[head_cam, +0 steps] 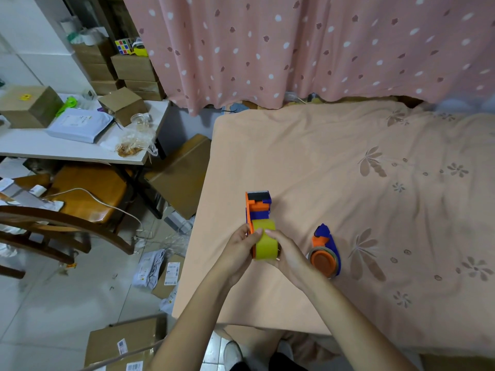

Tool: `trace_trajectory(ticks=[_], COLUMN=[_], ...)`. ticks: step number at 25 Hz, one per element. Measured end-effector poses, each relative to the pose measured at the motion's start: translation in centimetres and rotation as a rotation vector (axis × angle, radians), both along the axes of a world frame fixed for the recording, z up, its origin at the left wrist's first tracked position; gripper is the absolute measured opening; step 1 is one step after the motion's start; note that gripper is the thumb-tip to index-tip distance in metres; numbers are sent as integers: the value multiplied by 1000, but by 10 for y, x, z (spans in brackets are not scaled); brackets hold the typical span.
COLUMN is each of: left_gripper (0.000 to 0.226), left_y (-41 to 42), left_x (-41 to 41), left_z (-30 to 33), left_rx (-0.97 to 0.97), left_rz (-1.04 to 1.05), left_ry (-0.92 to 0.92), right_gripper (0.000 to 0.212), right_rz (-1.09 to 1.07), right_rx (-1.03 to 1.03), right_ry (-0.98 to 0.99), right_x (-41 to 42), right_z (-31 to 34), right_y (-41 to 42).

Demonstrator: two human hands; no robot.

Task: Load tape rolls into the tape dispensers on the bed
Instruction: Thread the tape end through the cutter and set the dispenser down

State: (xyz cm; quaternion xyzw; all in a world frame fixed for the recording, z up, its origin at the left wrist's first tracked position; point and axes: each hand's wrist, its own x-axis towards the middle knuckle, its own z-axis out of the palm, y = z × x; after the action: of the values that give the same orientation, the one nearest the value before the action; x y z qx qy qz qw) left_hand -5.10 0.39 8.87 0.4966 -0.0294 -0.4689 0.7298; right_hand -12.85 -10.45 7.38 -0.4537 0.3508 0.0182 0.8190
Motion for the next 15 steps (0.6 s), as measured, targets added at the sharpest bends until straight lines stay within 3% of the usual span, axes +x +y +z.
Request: trace_trajectory(ticks=[7,10,12,15], left_gripper=[14,17,33,45], left_y=[-4,-2,0,-1], left_x=[0,0,0,-5], left_z=[8,9,9,8], left_rx=[-28,-61,-51,-29], left_rz=[7,-14,-40,-69], left_ry=[-25,-20,-42,-84], right_gripper=[56,48,34,31], right_rz=[86,69,31,-18], right_rx=[-105,-75,-13,14], right_ry=[-45,-55,-43,50], right_x=[-9,-11,-11,-4], right_z=[3,10,17,25], right_y=[-2,-2,-3,-6])
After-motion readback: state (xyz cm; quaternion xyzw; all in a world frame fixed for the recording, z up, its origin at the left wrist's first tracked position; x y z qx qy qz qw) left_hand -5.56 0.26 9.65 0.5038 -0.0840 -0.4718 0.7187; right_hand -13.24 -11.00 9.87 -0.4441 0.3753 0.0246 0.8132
